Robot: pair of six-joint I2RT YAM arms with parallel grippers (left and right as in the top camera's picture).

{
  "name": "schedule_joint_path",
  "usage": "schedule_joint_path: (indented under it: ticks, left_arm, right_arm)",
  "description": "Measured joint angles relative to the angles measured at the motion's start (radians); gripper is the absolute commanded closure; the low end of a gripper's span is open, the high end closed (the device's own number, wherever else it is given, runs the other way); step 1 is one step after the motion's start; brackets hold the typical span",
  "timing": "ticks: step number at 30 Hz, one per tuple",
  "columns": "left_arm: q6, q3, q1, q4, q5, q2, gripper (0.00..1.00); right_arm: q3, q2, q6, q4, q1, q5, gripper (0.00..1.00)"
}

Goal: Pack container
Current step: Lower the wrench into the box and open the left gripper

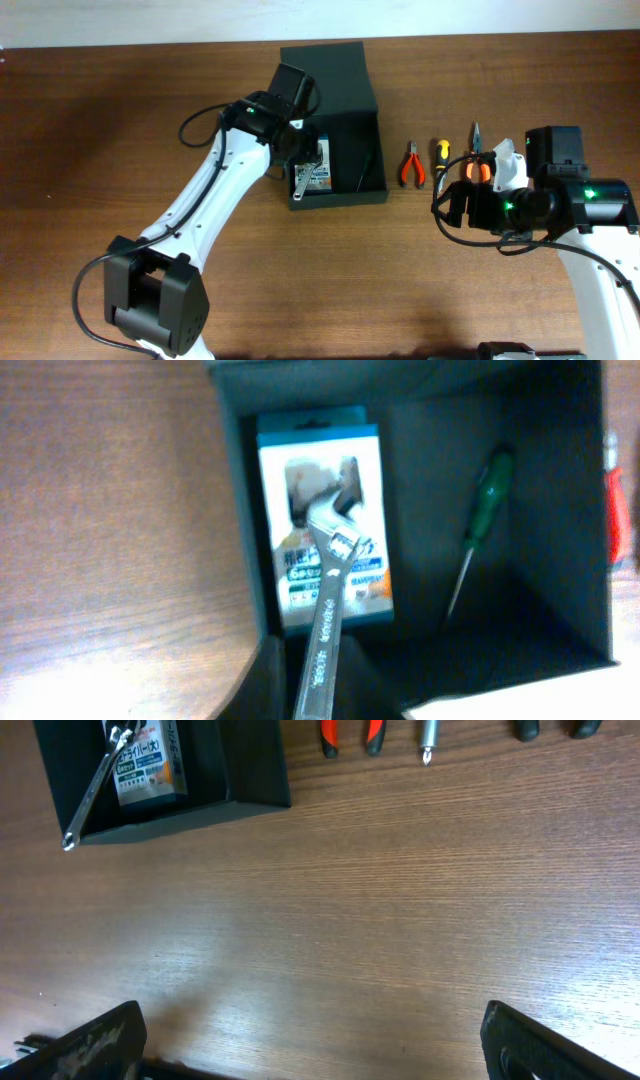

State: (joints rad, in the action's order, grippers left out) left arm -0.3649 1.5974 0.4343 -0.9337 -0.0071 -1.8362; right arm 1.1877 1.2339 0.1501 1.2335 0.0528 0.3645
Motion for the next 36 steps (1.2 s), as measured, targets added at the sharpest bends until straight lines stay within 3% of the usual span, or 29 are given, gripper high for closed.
schedule_joint_path:
  ticks: [2,5,11,21,30,32,36]
  left_arm:
    - [0.009,0.000,-0.008,-0.017,0.001,0.000,0.66]
    - [0.010,0.000,-0.002,-0.018,0.013,0.000,0.55]
    - [0.044,0.000,0.026,-0.021,0.017,-0.001,0.52]
    - [0.129,0.001,0.029,-0.016,0.015,-0.122,0.61]
    - [0.190,0.001,0.029,-0.026,0.018,-0.214,0.84]
    - [0.192,0.001,0.029,-0.028,0.019,-0.214,0.97]
    - [0.198,0.002,0.029,-0.026,0.035,-0.214,0.98]
  right_arm:
    - [0.000,0.000,0.000,0.000,0.000,0.000,0.01]
    - [0.000,0.000,0.000,0.000,0.000,0.000,0.01]
    - [0.000,0.000,0.000,0.000,0.000,0.000,0.01]
    - [0.000,0.000,0.000,0.000,0.000,0.000,0.01]
    - [0.000,0.000,0.000,0.000,0.000,0.000,0.01]
    - [0.000,0.000,0.000,0.000,0.000,0.000,0.01]
    - [0.000,0.000,0.000,0.000,0.000,0.000,0.01]
